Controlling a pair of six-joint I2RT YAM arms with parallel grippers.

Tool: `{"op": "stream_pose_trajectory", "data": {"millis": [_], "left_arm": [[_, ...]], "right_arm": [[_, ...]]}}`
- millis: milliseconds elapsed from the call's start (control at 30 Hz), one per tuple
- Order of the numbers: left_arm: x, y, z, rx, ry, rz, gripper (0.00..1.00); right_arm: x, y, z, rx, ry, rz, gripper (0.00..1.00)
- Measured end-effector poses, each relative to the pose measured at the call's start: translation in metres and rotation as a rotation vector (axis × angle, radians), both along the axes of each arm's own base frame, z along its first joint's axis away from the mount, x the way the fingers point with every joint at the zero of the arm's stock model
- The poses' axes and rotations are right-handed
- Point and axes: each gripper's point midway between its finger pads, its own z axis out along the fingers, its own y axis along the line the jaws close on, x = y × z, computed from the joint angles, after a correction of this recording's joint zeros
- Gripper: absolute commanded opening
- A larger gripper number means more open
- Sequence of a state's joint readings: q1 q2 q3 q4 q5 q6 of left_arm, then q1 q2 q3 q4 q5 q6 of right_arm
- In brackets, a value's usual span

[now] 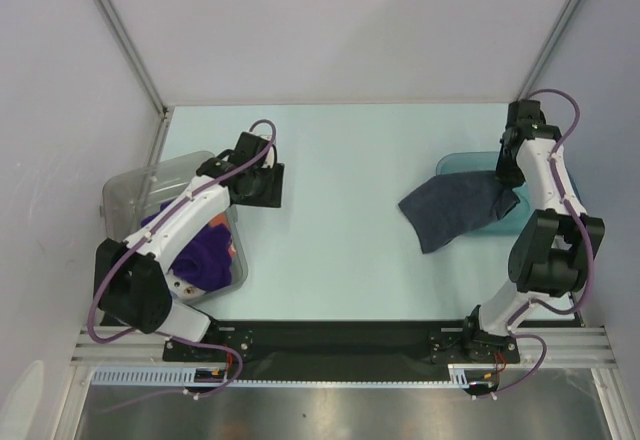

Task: Fold and stack the towels
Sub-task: Neatly place the folded towel into the bin

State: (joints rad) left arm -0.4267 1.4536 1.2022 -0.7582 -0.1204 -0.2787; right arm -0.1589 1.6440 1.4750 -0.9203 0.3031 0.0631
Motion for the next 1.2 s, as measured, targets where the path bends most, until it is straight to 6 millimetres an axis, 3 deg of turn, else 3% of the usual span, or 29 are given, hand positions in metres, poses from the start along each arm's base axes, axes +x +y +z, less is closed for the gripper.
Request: {"op": "stream_pose_trajectory", "data": {"millis": [267,533,733,1200], "left_arm": [[-0.002,-0.004,-0.003,-0.016,0.024,-0.015,0.67],[0.007,-0.009,0.023,-0.035,-0.015,-0.022,0.68],[0.018,-0.014,0.039,-0.048,-0.044,-0.028,0.68],[0.034,-0.023,0.038,-0.042,-0.023,-0.039,0.69]], "right_arm": [[0.016,-0.035,-0.020,-0.014,0.045,-0.039,0.00],[0.013,-0.082,-0.035,-0.024,0.045,-0.119,0.00],[0.022,-0.094,-0.044,-0.032,0.039,-0.120,0.00],[0.033,-0.135,-0.052,-0.037,-0.033,-0.187,0.00]]}}
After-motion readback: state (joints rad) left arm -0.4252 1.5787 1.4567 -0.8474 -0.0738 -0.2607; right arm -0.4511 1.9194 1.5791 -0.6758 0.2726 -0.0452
